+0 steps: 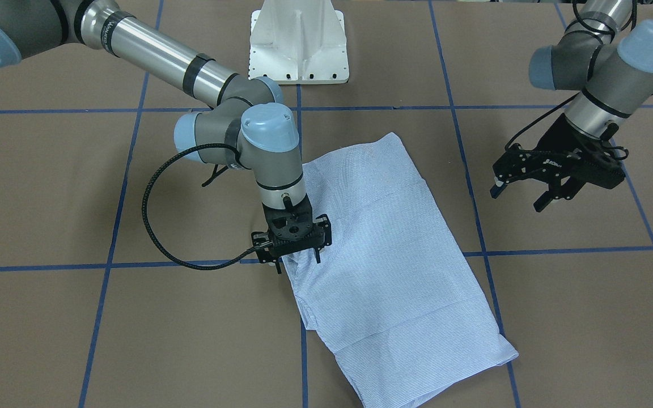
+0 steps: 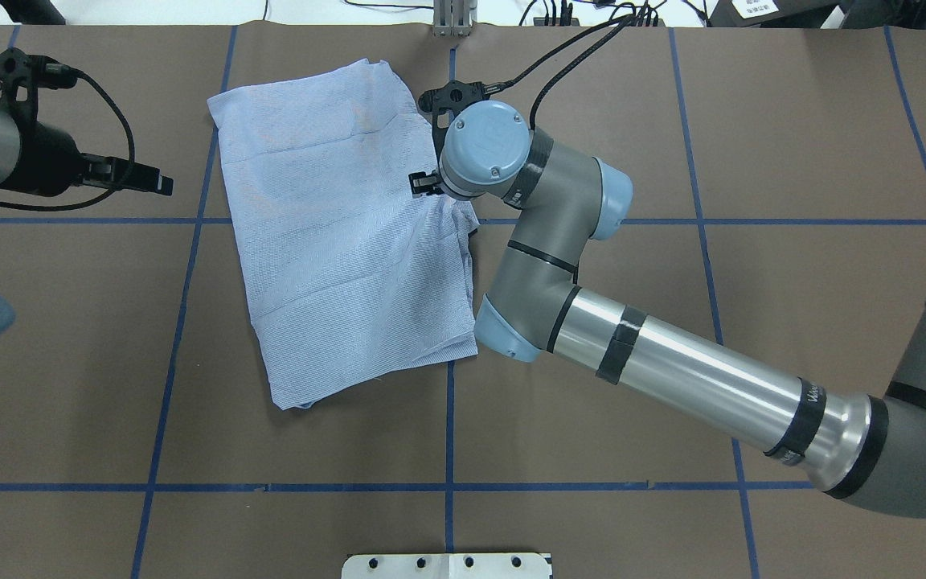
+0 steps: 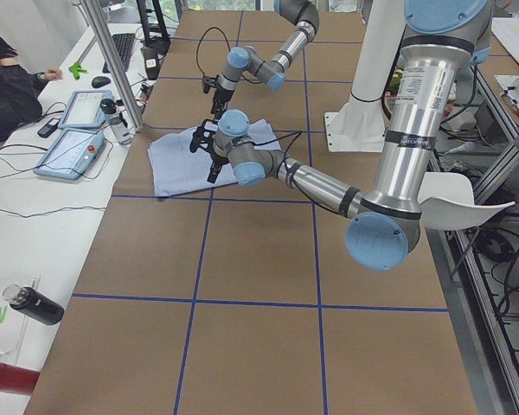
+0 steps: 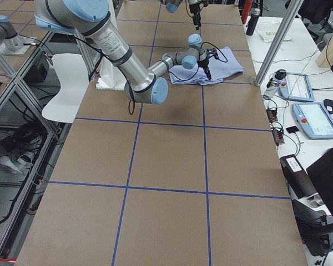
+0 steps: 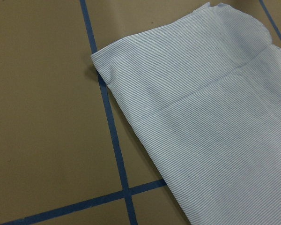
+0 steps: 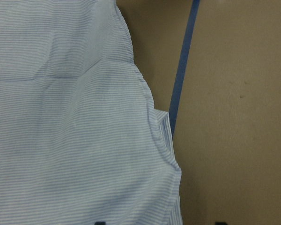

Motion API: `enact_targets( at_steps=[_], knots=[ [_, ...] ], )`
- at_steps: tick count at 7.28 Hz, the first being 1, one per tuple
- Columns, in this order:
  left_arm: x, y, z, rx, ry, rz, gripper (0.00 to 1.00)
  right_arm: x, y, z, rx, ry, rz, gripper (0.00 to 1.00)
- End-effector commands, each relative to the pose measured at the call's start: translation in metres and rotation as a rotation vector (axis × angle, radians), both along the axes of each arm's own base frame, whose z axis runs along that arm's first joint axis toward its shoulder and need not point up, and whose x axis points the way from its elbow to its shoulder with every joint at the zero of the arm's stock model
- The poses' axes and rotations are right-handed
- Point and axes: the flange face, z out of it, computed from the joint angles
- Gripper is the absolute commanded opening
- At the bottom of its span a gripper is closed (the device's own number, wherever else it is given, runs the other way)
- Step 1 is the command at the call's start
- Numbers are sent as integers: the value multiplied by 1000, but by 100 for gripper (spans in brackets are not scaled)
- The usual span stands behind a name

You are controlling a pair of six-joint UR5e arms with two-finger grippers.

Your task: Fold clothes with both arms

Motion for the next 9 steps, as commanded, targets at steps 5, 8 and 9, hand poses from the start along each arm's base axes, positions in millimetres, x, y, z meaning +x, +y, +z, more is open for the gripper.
enact_targets(
  at_steps=[5, 8, 9],
  knots=[
    [141, 177, -42, -447, 188, -108, 100, 98, 102, 18, -310, -176, 66, 100],
    [203, 185, -26, -577, 206, -250, 98, 98, 102, 18, -308, -177, 67, 100],
    [210, 182, -20, -587, 195, -257, 90, 99, 102, 17, -307, -178, 67, 100]
  ],
)
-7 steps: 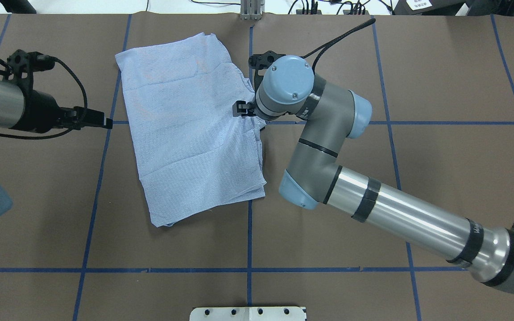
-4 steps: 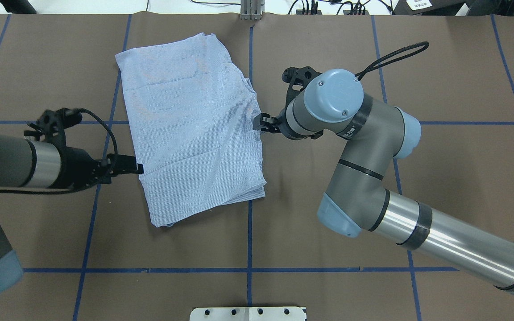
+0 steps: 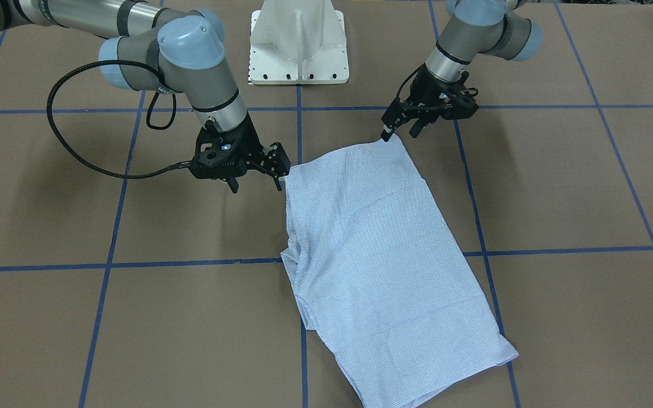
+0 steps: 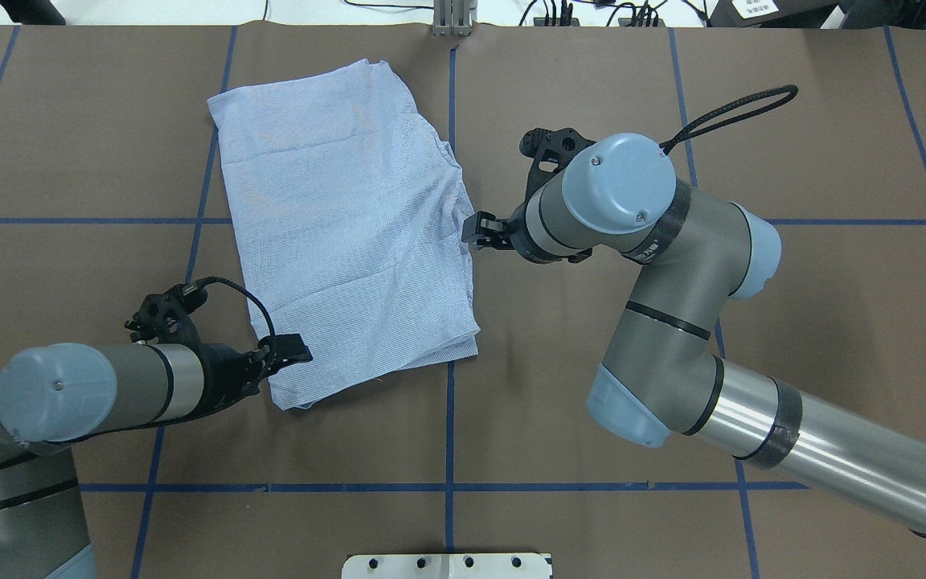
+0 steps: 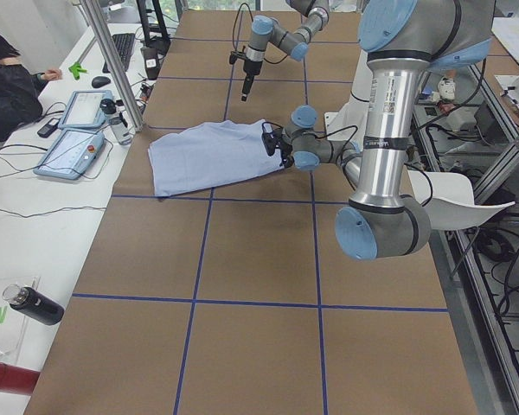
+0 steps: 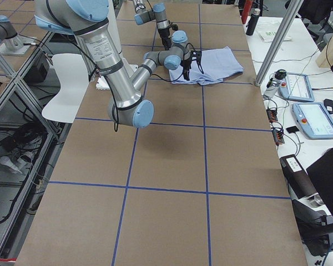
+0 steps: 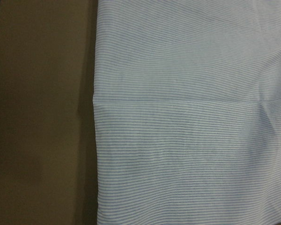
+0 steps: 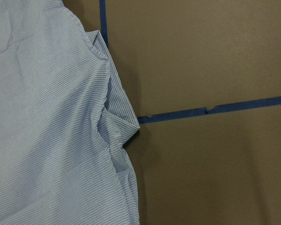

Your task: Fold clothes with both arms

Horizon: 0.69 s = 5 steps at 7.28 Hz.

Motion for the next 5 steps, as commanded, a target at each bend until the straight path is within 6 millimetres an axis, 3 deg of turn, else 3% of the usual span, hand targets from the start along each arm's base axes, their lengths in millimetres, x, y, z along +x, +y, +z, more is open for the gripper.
enact_targets(
  at_steps=[1, 5],
  knots=[
    [15, -4, 9, -26, -14, -25, 82, 0, 0, 0, 0, -1, 0, 100],
    [21, 9, 14, -27, -30, 8, 81, 0, 0, 1, 0, 0, 0, 100]
  ],
)
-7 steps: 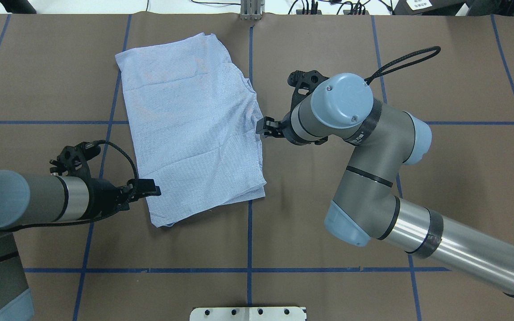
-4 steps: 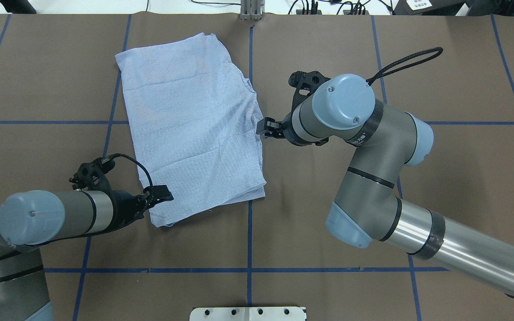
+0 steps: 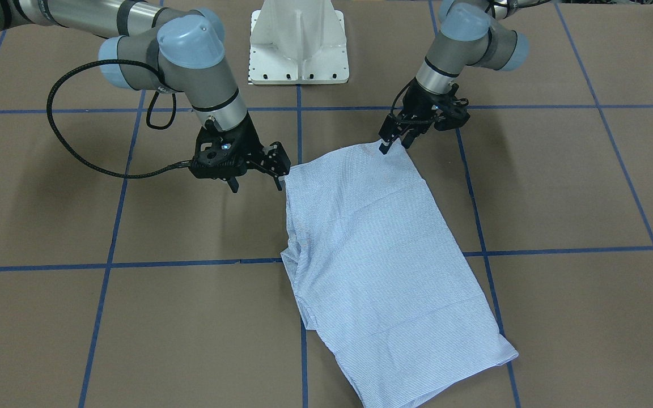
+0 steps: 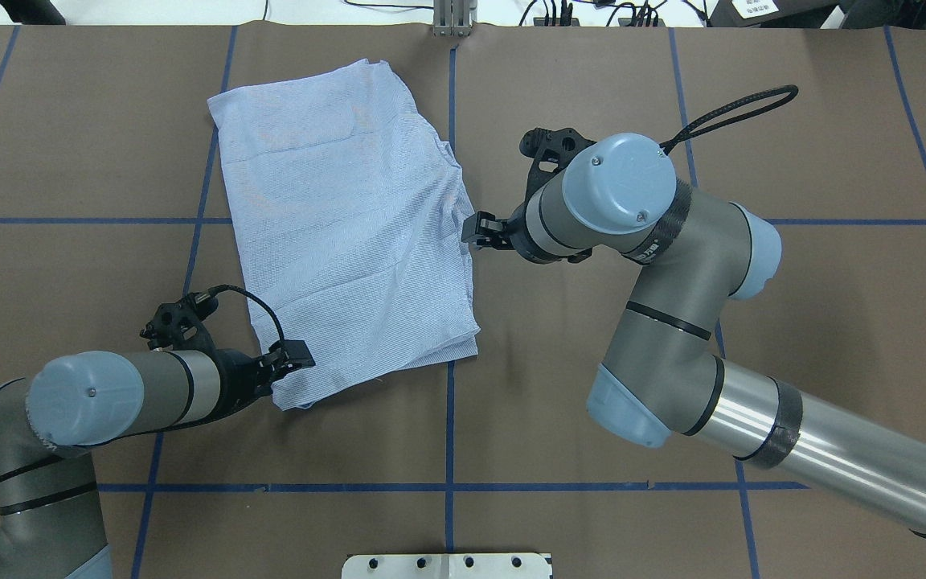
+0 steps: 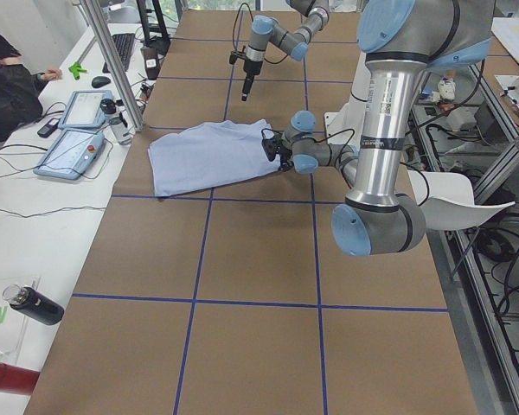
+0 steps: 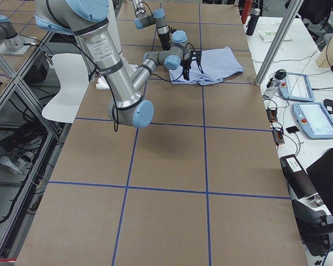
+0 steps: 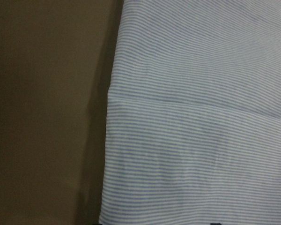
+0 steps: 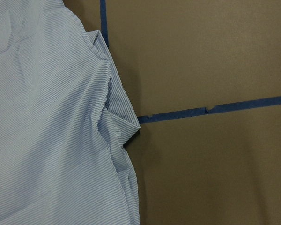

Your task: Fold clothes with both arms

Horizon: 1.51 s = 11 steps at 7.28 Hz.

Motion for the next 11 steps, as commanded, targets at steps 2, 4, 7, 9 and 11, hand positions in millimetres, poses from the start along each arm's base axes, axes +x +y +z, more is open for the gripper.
enact_targets(
  at_steps=[2, 4, 7, 9, 11],
  knots=[
    [10, 14, -4, -16, -46, 32, 75, 0, 0, 0, 0, 0, 0, 100],
    [11, 13, 0, -19, -55, 32, 59, 0, 0, 0, 0, -1, -1, 100],
    [11, 14, -1, -19, -53, 34, 7, -6, 7, 0, -7, -1, -10, 100],
    [12, 14, -3, -18, -50, 37, 0, -28, 32, -1, -154, -41, 50, 97],
    [8, 16, -11, -17, -33, 47, 0, -57, 60, -11, -295, -19, 150, 95]
  ],
)
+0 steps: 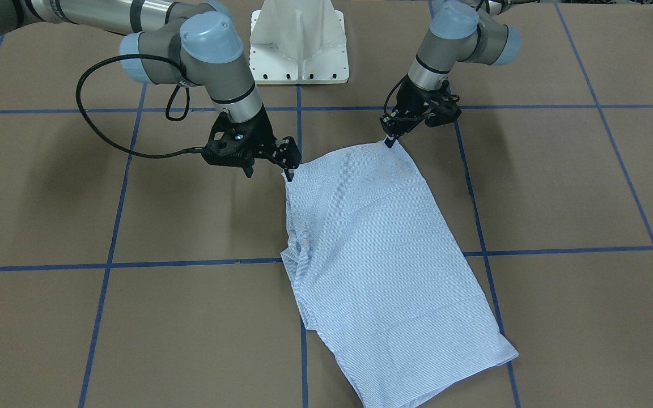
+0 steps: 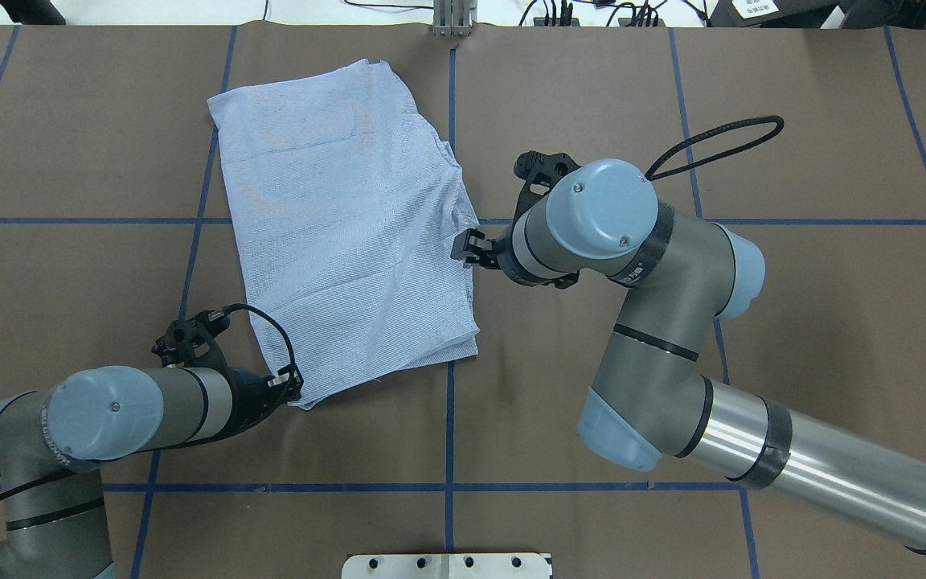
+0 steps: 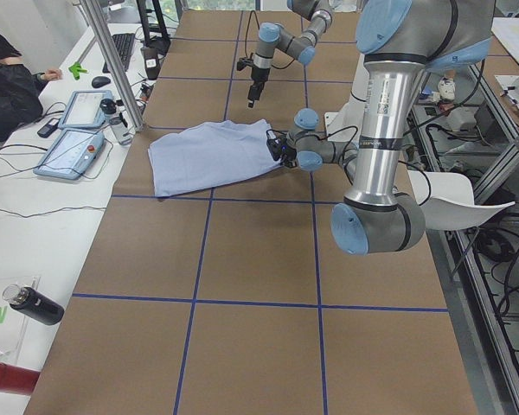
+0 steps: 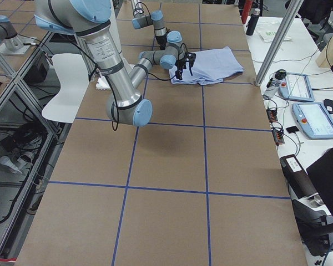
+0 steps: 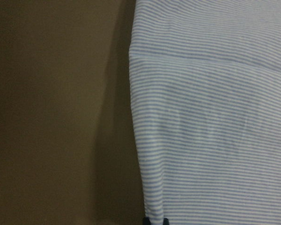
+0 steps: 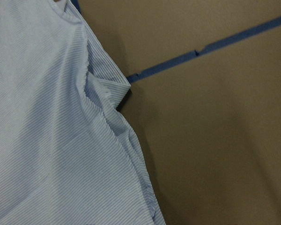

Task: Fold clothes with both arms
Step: 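Lower the right gripper to the shirt's near corner beside the left gripper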

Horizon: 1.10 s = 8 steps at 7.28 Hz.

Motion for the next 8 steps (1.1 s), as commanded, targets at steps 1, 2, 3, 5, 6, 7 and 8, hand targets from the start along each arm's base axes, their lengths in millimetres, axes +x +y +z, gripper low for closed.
enact_targets(
  at_steps=[1, 2, 3, 5, 6, 7, 8],
  knots=[
    [-5, 3, -10, -2, 24, 17, 0, -33, 36, -2, -106, 28, 87, 92],
    [-5, 3, -11, -2, 24, 17, 0, -40, 44, -2, -148, 24, 111, 87],
    [-5, 3, -11, -1, 26, 17, 0, -50, 53, -3, -184, 20, 122, 84],
    [-6, 3, -14, 1, 32, 17, 0, -63, 59, 6, -196, 40, 157, 80],
    [-6, 3, -13, 0, 30, 17, 0, -73, 59, 2, -221, 34, 205, 73],
    [-7, 4, -15, 2, 34, 17, 0, -81, 59, 0, -224, 40, 207, 72],
    [-7, 4, -15, 2, 34, 17, 0, -86, 61, 6, -214, 52, 216, 71]
  ],
)
